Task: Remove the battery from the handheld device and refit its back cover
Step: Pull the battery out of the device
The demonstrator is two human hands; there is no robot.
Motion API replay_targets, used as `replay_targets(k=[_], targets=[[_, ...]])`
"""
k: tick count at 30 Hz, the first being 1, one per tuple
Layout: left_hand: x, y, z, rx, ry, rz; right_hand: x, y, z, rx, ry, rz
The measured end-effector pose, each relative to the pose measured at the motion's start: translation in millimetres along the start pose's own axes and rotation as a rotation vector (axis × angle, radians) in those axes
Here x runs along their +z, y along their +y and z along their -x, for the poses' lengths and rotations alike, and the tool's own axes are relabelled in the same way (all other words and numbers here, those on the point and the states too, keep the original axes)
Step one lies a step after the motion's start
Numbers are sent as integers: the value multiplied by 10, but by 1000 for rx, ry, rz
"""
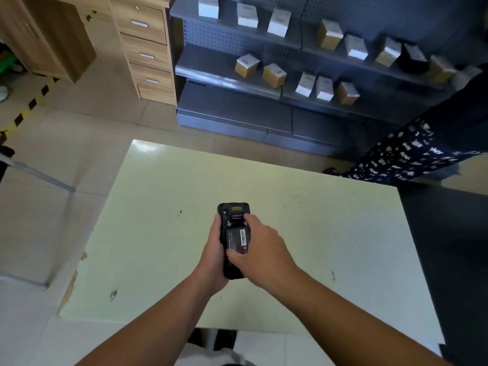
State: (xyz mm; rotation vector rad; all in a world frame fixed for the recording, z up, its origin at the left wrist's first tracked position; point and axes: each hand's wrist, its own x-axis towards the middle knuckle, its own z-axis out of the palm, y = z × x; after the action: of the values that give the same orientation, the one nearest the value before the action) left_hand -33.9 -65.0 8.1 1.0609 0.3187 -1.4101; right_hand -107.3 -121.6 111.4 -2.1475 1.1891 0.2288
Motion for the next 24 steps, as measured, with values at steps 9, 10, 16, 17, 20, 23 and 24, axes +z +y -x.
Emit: replay_targets(k=[9, 10, 16, 17, 20, 23, 24], targets=[[-36, -31, -212, -63, 18, 152, 180, -15, -205, -20, -16, 280], [-37, -27, -212, -70, 5, 159, 193, -1, -218, -15, -17, 292], [-117, -52, -239, -74, 29, 100, 232, 72, -246, 75, -83, 223], [-141, -60, -256, -70, 29, 86, 232, 97, -239, 79, -93, 216], [-168, -41, -261, -52, 37, 13, 221, 162, -199, 77, -121, 257], [-189, -45, -338, 13, 146, -124, 203, 210, -156, 61, -77, 282], [-198, -60, -379, 60, 196, -190, 203, 223, -141, 59, -60, 284]])
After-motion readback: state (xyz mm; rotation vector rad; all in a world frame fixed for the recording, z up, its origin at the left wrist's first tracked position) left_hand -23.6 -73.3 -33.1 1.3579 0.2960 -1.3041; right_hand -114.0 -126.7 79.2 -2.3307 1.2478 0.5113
